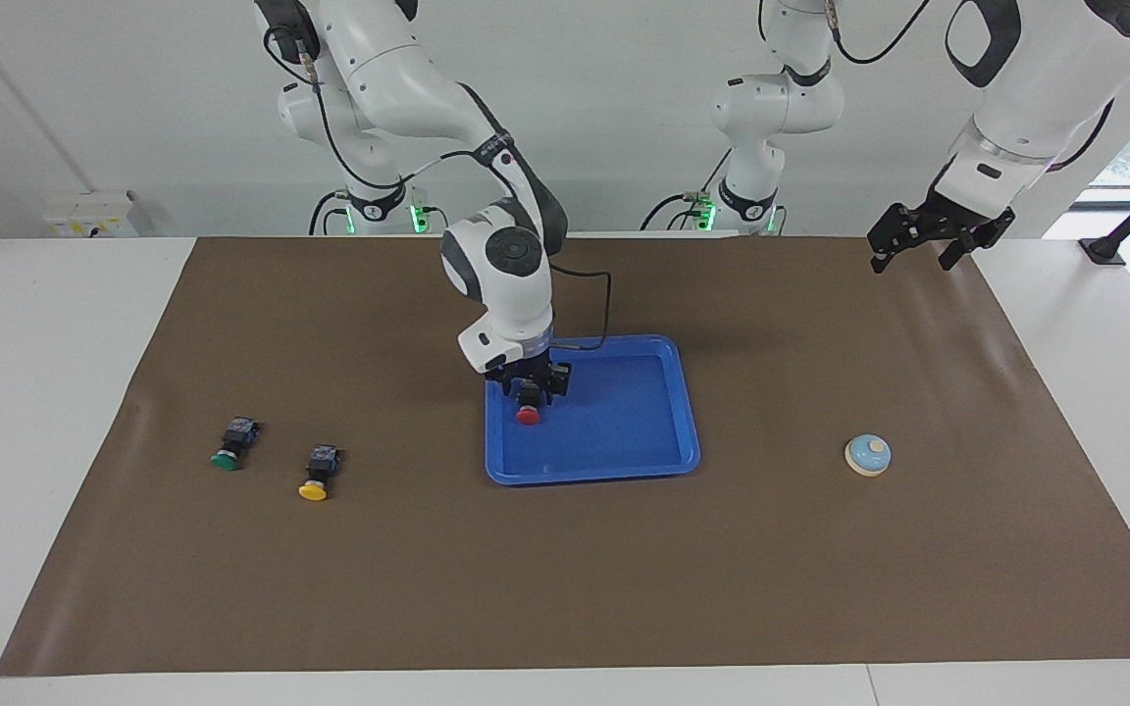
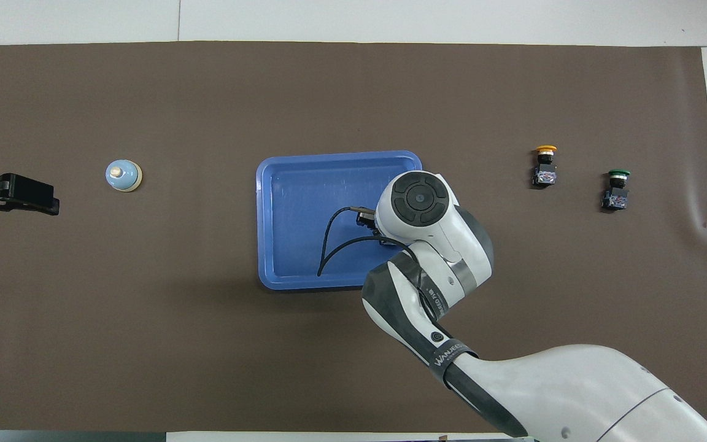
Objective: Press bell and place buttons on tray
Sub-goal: 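Carry the red button with the right gripper into the blue tray, then open the right gripper and withdraw it toward the orange button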
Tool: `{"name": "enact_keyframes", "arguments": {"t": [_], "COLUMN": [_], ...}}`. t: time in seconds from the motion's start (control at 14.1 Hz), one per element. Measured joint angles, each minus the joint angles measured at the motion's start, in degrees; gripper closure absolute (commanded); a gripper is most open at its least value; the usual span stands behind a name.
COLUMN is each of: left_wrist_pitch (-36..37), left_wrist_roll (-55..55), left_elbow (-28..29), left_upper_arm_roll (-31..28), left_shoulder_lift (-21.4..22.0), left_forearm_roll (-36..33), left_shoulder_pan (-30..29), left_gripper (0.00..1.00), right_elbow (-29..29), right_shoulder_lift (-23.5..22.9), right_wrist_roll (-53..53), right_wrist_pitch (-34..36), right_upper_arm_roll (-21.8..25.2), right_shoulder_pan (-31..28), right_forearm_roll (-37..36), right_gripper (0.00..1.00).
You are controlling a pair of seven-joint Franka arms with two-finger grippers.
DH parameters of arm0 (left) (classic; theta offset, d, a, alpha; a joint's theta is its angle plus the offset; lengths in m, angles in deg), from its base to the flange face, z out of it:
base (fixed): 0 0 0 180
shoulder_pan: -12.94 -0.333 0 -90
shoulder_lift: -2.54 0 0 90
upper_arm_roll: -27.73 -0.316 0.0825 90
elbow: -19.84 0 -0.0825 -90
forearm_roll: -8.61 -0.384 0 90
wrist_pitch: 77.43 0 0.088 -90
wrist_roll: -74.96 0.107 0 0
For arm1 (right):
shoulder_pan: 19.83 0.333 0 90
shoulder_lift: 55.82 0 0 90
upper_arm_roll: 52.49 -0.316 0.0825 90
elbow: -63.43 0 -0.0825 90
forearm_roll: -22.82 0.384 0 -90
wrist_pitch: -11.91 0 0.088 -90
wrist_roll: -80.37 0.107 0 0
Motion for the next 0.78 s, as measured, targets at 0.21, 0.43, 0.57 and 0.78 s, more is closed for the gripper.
{"name": "enact_keyframes", "arguments": {"t": [0.21,0.43,0.57,0.78], "left_wrist_pitch": [0.0,0.0,0.0,0.0], "left_wrist_roll": [0.0,0.0,0.0,0.0], "left_elbow": [0.0,0.0,0.0,0.0], "left_upper_arm_roll": [0.0,0.0,0.0,0.0], "left_shoulder_lift": [0.0,0.0,0.0,0.0], "left_forearm_roll": [0.0,0.0,0.0,0.0], "left_shoulder_pan": [0.0,0.0,0.0,0.0], "left_gripper": [0.0,0.0,0.0,0.0], "right_elbow": [-4.7,-6.6,-6.6,-5.9], "right_shoulder_lift": [3.1,6.2,6.8,6.5], "right_wrist_roll": [-0.3,-7.1,-13.7,-23.5], "right_wrist_pitch": [8.4,13.2,14.4,13.8], "right_upper_arm_roll": [0.1,0.2,0.3,0.5], "right_shoulder_pan": [-3.8,-9.5,-14.4,-22.4], "right_forearm_roll": [0.0,0.0,-0.2,-0.2], "right_gripper": [0.0,0.0,0.0,0.0]}}
